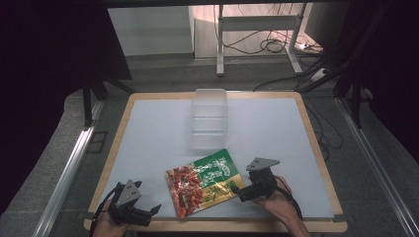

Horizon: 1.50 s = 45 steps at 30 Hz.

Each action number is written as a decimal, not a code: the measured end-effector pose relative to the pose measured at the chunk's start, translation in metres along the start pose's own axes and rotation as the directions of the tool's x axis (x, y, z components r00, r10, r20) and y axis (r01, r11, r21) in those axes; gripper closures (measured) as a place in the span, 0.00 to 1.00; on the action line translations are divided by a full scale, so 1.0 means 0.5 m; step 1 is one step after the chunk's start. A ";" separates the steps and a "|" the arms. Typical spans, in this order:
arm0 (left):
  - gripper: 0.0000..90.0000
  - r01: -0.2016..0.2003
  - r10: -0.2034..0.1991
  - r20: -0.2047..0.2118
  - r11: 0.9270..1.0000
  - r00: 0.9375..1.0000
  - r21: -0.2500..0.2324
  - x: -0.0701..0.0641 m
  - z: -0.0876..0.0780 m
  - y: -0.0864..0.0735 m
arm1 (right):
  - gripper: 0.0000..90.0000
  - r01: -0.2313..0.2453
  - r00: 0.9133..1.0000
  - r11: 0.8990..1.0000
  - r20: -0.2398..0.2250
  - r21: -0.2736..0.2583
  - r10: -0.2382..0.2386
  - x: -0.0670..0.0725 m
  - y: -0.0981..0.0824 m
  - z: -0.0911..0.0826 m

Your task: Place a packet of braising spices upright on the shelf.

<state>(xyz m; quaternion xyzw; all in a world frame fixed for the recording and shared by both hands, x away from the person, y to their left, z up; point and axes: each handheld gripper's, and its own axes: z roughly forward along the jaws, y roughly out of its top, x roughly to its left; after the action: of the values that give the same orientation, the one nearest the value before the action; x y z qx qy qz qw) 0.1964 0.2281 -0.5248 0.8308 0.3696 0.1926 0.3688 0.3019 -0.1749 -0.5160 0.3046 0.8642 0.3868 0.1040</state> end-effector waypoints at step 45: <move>0.00 -0.003 0.003 0.000 1.000 1.000 0.001 0.000 0.000 0.000 | 0.99 0.030 0.999 0.998 -0.038 0.056 -0.028 0.012 0.103 0.071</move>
<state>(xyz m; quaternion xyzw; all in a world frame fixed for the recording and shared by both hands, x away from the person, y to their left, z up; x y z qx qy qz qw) 0.1962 0.2282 -0.5247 0.8315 0.3687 0.1931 0.3680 0.3348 -0.1232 -0.5024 0.2876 0.8809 0.3663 0.0846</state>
